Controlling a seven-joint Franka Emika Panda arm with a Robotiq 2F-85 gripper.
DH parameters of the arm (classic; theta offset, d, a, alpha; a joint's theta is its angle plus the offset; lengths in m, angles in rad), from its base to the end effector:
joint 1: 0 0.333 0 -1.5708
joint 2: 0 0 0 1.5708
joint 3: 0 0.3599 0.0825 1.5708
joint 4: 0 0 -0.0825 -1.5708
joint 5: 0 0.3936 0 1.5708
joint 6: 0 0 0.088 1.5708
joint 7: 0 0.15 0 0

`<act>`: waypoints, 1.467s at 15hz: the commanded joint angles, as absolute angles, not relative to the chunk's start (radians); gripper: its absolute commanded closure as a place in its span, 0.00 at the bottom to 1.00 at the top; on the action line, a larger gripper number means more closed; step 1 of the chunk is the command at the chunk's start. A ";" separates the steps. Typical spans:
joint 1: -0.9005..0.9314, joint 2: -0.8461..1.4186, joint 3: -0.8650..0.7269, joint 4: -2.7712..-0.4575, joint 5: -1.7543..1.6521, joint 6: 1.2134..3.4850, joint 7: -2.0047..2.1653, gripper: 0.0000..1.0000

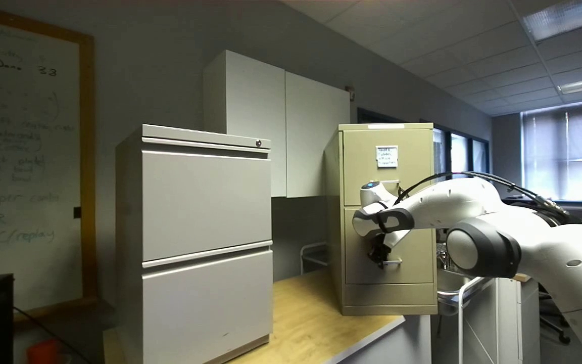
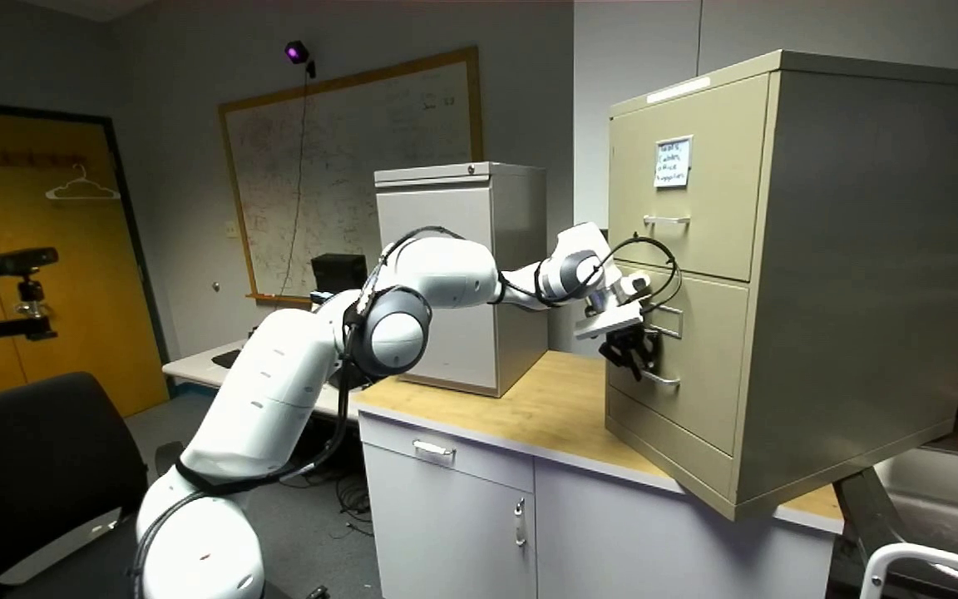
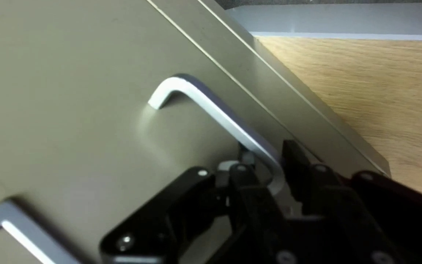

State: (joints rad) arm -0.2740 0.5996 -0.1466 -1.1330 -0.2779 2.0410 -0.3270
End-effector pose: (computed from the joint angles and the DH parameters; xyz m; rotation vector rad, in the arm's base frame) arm 0.7355 -0.3204 0.4945 2.6986 0.0439 0.2275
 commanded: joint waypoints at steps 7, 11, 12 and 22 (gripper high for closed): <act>-0.218 0.476 -0.096 -1.345 -0.253 2.007 -0.340 0.94; -0.210 0.424 -0.094 -1.418 -0.263 2.035 -0.346 0.95; -0.208 0.409 -0.094 -1.438 -0.264 2.041 -0.348 0.95; -0.186 0.249 -0.107 -1.671 -0.284 2.102 -0.347 0.95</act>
